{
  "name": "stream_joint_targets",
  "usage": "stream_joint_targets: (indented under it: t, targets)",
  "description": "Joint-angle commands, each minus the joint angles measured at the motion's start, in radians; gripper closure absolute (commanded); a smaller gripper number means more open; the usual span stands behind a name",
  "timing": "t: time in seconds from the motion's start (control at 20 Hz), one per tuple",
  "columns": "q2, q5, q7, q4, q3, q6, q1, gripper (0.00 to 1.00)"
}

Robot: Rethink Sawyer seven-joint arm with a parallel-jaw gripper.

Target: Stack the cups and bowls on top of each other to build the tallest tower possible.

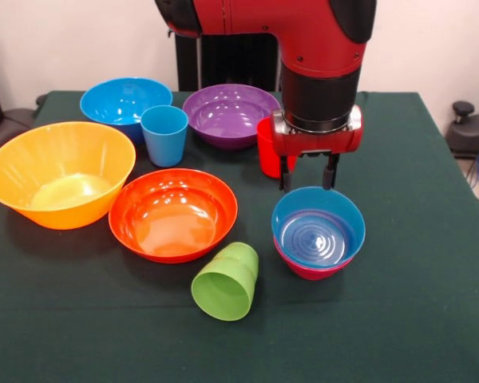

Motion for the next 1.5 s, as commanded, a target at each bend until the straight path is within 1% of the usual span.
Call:
stream_joint_targets:
  t: [0.05, 0.55, 0.95, 1.5]
  targets:
    - [0.06, -0.03, -0.026, -0.038, 0.058, 0.005, 0.02, 0.0]
    - [0.07, -0.034, -0.024, -0.049, 0.056, -0.006, 0.021, 0.0]
    - [0.089, -0.046, -0.027, -0.053, 0.054, -0.033, 0.023, 0.0]
    - [0.107, -0.052, -0.035, -0.067, 0.054, -0.033, 0.025, 0.0]
